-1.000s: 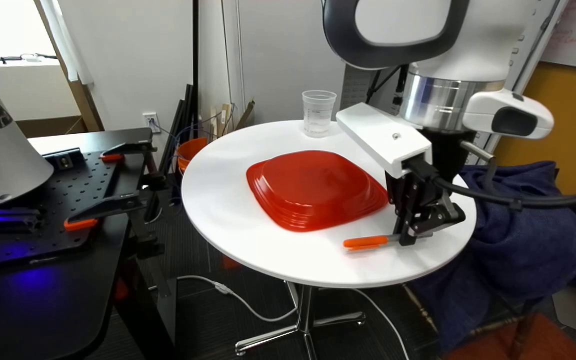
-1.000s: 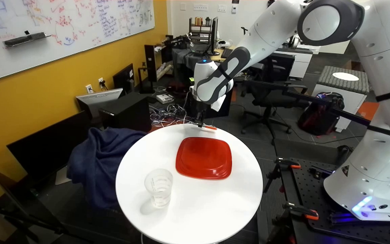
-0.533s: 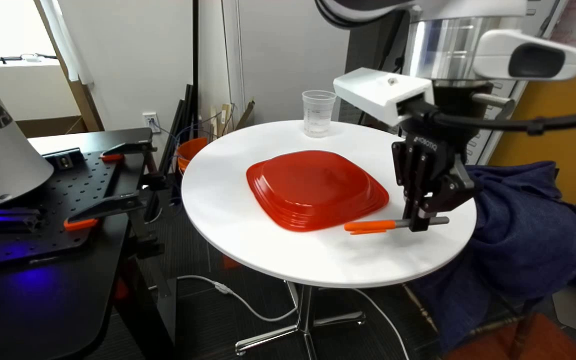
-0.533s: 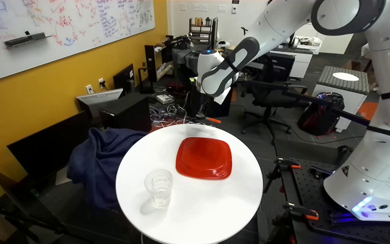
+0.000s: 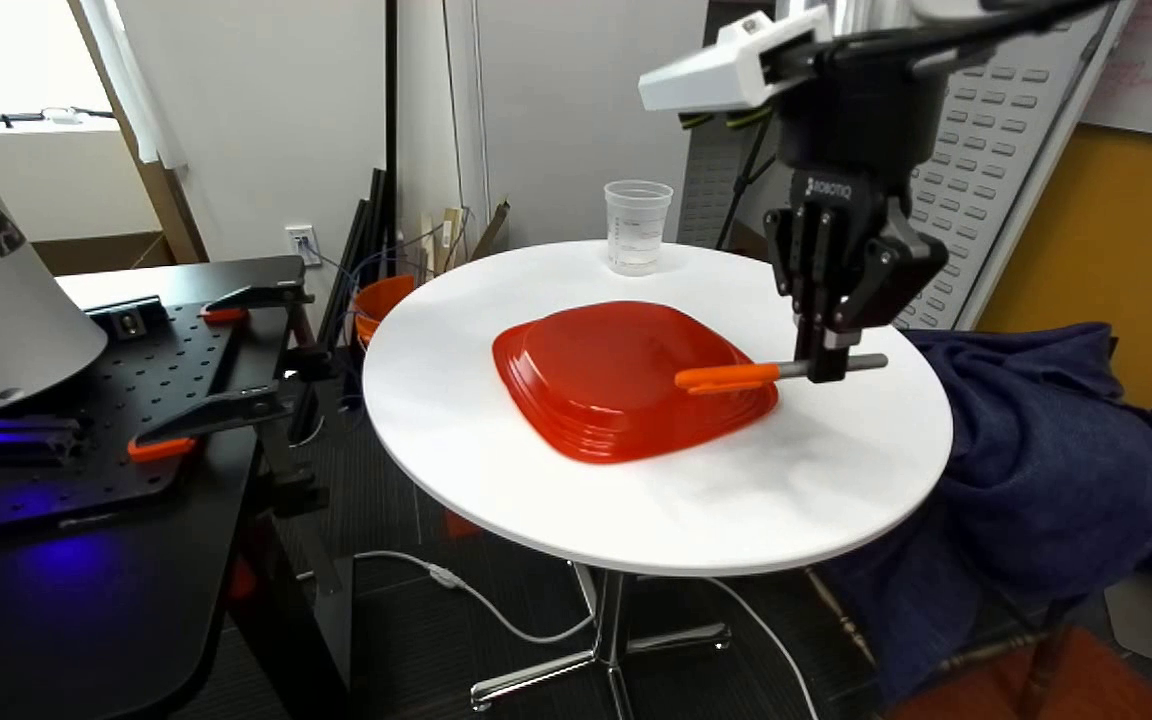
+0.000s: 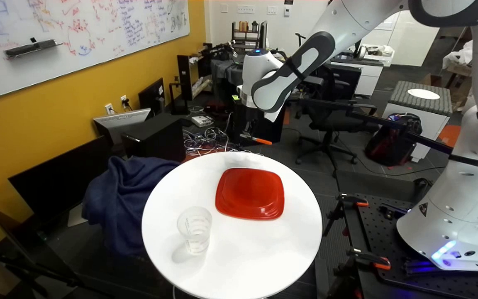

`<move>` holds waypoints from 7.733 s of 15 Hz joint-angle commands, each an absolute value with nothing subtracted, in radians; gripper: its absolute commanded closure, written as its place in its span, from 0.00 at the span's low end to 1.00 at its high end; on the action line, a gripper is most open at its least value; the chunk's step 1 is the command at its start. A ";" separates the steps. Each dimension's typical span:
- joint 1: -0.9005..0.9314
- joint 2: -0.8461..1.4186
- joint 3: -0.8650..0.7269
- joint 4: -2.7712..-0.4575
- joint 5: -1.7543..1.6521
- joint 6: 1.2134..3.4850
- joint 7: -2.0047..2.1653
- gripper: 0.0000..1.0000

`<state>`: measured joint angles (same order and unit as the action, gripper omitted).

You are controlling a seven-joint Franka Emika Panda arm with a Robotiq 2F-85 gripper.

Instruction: Put the orange marker in the clear cup

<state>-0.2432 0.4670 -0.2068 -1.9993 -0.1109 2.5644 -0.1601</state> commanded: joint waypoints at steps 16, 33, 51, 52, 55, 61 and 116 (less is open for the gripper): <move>-0.084 0.296 -0.143 -2.089 -0.212 2.416 -0.085 0.97; 0.011 0.368 -0.049 -2.024 -0.192 2.389 -0.038 0.87; 0.072 0.101 0.011 -2.268 -0.222 2.523 0.002 0.97; 0.075 0.094 0.015 -2.273 -0.232 2.535 0.003 0.97; 0.080 0.104 0.026 -2.266 -0.255 2.584 -0.004 0.97; 0.096 0.174 0.043 -2.224 -0.275 2.683 -0.025 0.97; -0.835 0.750 0.954 -2.216 -0.711 3.288 -0.482 0.97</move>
